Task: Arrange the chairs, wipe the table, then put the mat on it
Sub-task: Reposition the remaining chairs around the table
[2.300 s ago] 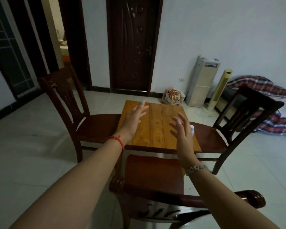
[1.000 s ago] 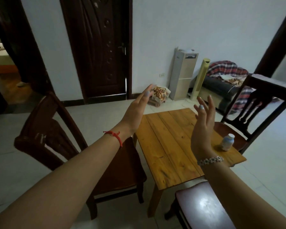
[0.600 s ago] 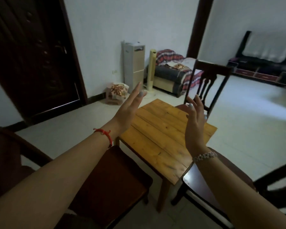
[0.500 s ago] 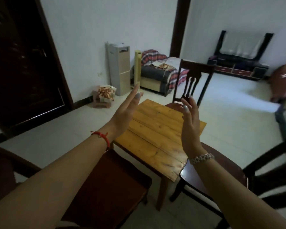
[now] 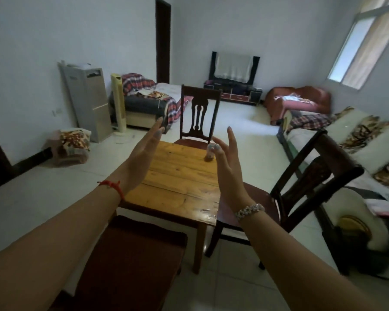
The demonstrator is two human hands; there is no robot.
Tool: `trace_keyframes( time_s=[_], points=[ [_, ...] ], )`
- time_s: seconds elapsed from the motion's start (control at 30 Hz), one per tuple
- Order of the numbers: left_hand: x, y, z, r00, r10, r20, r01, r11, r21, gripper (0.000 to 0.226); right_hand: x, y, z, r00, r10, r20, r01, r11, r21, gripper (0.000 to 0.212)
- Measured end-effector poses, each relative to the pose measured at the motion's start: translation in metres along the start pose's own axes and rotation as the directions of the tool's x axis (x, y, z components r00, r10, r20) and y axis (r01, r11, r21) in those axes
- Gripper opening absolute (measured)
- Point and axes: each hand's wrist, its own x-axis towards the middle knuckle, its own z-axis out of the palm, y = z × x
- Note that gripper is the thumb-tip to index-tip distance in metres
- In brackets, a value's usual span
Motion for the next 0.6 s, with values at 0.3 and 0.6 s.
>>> trace_keyframes(
  time_s=[0.3,0.6],
  points=[
    [-0.114,0.026,-0.067,0.993,0.108,0.046,-0.109,0.994,0.013,0.063,-0.104,-0.071,0.047,0.995,-0.026,-0.094,0.027,0.999,0.016,0.067],
    [-0.199,-0.025,-0.160,0.826,-0.405,0.392,0.288,0.901,0.324,0.111,-0.200,-0.096,0.133,0.960,0.198,0.196,-0.182,0.979,-0.097,0.074]
  ],
)
